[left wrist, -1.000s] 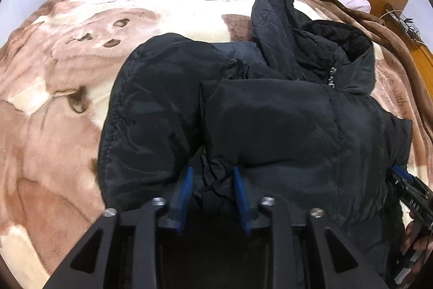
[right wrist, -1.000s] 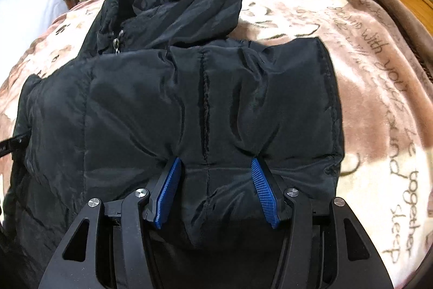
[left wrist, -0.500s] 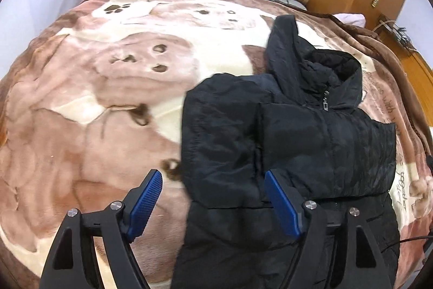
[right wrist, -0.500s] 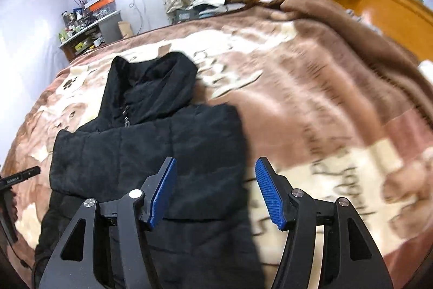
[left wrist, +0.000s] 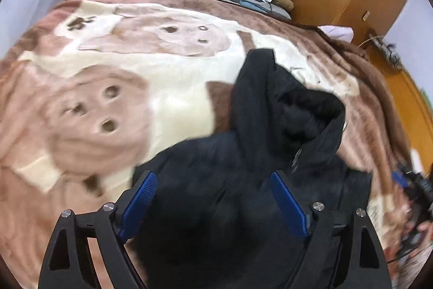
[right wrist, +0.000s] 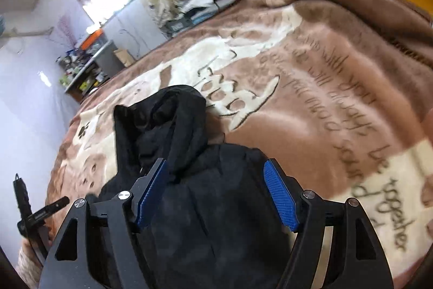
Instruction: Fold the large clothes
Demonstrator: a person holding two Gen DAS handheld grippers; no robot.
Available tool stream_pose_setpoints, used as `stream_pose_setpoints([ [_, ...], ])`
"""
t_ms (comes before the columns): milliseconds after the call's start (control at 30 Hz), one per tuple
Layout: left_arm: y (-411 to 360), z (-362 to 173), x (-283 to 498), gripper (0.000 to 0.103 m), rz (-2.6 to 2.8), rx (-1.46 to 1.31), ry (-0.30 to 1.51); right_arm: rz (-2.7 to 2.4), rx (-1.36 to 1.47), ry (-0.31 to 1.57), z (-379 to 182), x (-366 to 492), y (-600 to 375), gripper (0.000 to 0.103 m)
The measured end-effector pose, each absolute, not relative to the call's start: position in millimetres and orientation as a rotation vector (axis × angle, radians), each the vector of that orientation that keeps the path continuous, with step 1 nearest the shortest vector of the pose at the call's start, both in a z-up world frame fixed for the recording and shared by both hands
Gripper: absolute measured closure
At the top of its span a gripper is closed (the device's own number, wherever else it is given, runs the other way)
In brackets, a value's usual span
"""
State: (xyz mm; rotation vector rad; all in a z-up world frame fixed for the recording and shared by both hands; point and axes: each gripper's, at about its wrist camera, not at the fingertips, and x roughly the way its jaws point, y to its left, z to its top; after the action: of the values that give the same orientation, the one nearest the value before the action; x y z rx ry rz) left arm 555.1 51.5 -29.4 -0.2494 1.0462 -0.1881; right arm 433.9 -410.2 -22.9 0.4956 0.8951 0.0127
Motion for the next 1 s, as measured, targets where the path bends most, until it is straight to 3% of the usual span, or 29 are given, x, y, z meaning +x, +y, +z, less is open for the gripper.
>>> stream_pose_setpoints([
  [367, 8, -63, 689, 0.016, -0.183, -0.391, 1.077, 0.004, 0.717, 0.908, -72, 546, -415, 0.026],
  [600, -15, -102, 724, 0.017, -0.138, -0.457, 1.113, 0.056, 0.758, 1.007, -107, 586, -399, 0.026],
  [667, -19, -110, 726, 0.035, -0.119, -0.434, 1.118, 0.094, 0.775, 1.052, -117, 591, -393, 0.027],
  [700, -21, -114, 727, 0.055, -0.124, -0.424, 1.123, 0.108, 0.773, 1.059, -121, 592, -389, 0.036],
  [733, -23, -115, 726, 0.076, -0.127, -0.413, 1.128, 0.118, 0.768, 1.066, -122, 592, -386, 0.053],
  [800, -26, -118, 723, 0.093, -0.125, -0.385, 1.136, 0.126, 0.766, 1.065, -123, 590, -381, 0.067],
  [833, -26, -116, 721, 0.1, -0.115, -0.371, 1.128, 0.126, 0.76, 1.062, -122, 589, -380, 0.077],
  [900, -20, -109, 713, 0.102, -0.134, -0.393, 1.1, 0.132, 0.726, 1.045, -116, 583, -376, 0.085],
  [1000, -11, -95, 700, 0.103, -0.142, -0.385, 1.062, 0.141, 0.626, 1.008, -102, 572, -369, 0.09],
])
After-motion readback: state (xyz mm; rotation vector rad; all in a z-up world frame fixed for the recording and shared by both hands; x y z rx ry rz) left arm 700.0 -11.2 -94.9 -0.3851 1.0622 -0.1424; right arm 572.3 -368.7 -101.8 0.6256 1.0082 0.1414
